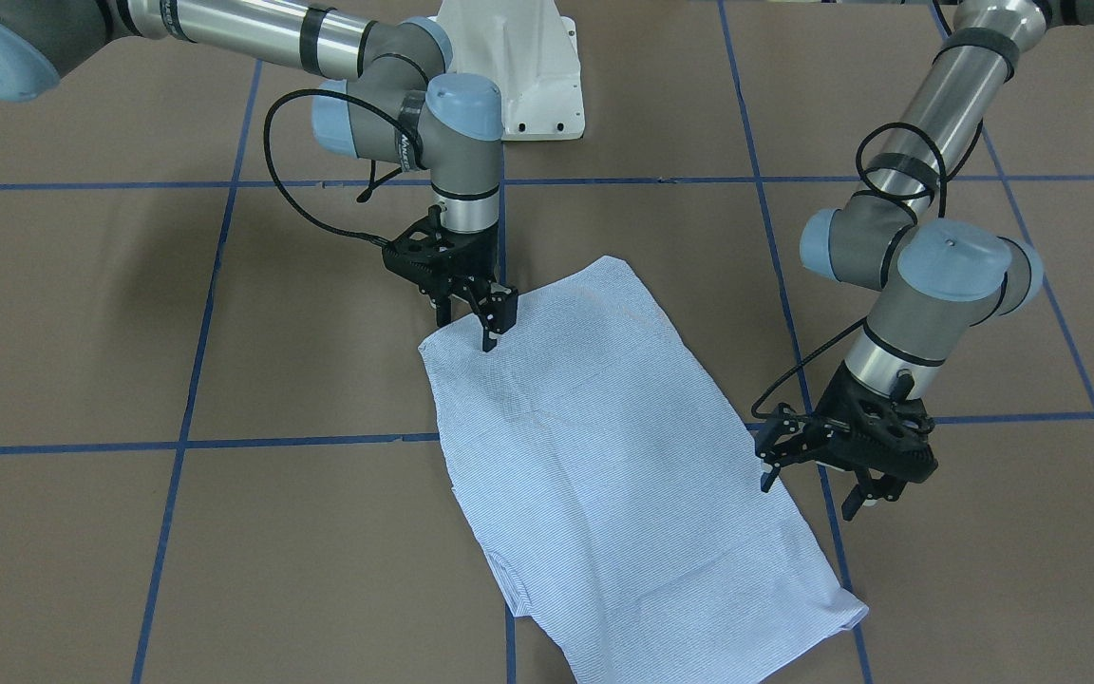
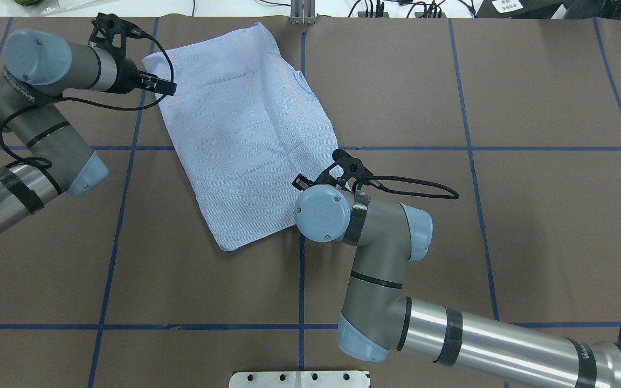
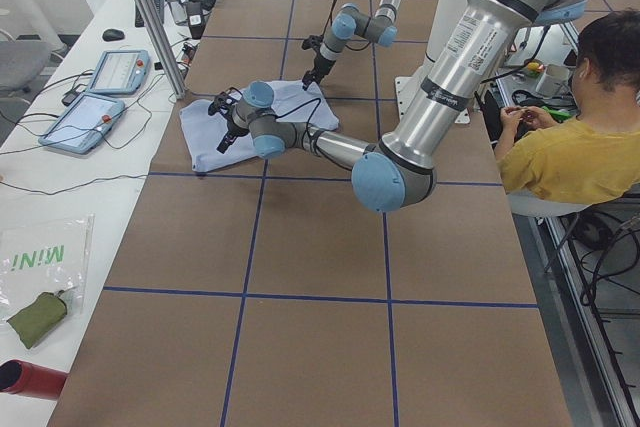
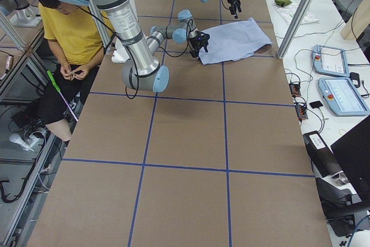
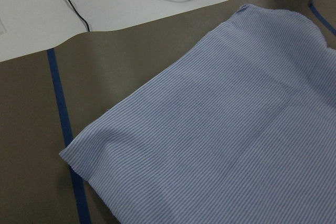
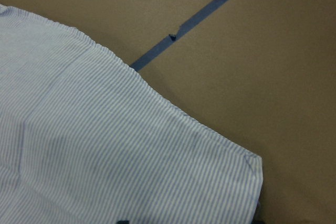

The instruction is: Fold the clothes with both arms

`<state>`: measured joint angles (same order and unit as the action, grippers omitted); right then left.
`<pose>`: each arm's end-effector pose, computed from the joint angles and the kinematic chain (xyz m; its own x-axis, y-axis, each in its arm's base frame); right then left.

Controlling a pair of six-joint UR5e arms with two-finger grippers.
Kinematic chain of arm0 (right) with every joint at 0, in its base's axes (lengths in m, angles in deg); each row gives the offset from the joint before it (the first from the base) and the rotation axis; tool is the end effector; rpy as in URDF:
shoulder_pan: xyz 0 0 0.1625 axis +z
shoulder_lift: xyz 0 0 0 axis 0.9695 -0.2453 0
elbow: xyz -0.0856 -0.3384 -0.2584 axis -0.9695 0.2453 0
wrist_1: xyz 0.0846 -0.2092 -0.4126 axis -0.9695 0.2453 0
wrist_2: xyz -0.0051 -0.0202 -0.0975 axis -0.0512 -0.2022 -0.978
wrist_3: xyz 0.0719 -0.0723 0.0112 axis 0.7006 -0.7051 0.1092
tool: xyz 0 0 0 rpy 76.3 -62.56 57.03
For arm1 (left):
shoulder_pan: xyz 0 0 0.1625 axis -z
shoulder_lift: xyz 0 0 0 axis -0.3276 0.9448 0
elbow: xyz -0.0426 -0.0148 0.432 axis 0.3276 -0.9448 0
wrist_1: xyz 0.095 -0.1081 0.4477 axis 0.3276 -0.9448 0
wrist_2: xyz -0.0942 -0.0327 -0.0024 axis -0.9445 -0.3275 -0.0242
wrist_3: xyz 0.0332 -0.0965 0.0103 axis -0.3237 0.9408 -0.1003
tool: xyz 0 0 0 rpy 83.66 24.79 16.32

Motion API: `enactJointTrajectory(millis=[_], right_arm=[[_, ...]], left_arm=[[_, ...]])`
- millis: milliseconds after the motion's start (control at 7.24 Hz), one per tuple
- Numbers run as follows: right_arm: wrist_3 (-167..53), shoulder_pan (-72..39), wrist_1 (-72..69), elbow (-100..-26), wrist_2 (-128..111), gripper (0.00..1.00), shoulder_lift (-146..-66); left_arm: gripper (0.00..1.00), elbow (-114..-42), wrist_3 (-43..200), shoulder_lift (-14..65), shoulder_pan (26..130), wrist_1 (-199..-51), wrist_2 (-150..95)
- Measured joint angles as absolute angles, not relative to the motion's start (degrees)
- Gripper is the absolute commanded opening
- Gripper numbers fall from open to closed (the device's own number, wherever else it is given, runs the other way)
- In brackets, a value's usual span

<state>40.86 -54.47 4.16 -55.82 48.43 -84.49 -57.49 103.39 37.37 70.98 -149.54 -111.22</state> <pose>-0.6812 -0.4284 0.2111 0.4032 0.5940 0.6961 -0.7023 0.6885 -0.1808 0.4115 -0.6956 0.3971 0.6493 0.3737 -0.6624 0.1749 0.7742 0.6083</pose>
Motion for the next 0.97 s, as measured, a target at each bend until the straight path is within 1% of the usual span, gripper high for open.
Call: enactJointTrajectory(millis=[276, 415, 691, 967], right_arm=[[40.85, -54.48, 4.18, -54.26, 48.43, 0.69, -83.11], [40.78, -54.49, 4.15, -53.56, 48.43, 0.59, -82.70], [40.87, -54.46, 4.13, -53.12, 48.43, 0.00, -82.15], [40.97, -54.45, 4.12, -53.09, 48.43, 0.00, -81.74]], left_arm=[[1.00, -57.49, 103.37, 37.34, 70.98, -149.54, -111.22], [1.00, -57.47, 103.34, 37.34, 70.98, -149.54, -111.22], [1.00, -57.45, 103.32, 37.34, 70.98, -149.55, -111.22], [1.00, -57.44, 103.32, 37.34, 70.98, -149.54, -111.22]])
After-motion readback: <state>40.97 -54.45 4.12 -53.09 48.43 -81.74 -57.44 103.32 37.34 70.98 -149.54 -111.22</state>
